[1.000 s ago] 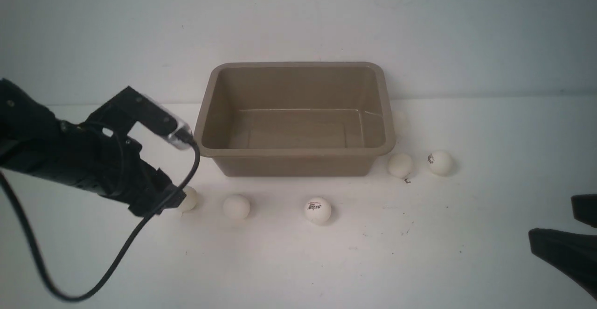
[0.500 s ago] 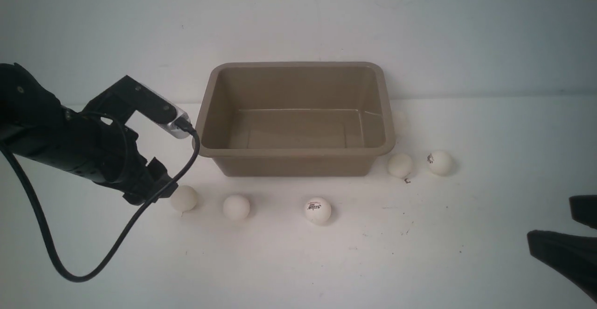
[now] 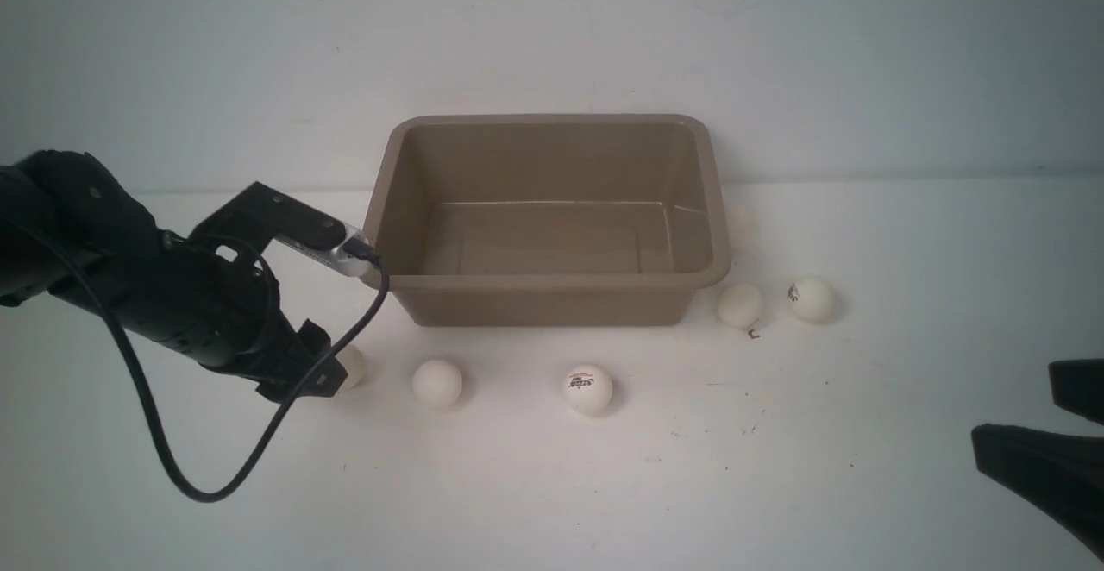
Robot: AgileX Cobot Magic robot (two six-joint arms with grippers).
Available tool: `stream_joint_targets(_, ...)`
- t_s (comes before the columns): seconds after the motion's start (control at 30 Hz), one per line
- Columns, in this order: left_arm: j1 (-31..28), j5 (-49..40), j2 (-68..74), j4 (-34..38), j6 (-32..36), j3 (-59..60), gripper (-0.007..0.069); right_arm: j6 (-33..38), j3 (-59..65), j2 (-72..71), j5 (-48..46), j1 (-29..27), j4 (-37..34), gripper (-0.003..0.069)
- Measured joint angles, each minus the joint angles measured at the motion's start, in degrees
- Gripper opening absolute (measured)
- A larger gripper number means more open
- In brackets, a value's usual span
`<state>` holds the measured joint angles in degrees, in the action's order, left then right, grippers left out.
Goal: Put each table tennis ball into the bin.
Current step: Use the left arm to clamp the table tennis ball closest to it
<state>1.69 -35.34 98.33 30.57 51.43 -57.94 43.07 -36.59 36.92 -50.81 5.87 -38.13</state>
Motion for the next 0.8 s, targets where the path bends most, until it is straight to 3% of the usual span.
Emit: stream_joint_targets(0.8,0.09,4.63,9.60,3.81,3.41,-5.10,0.0492,0.96,0.00,0.00,0.00,0.00,-0.22,0.0472)
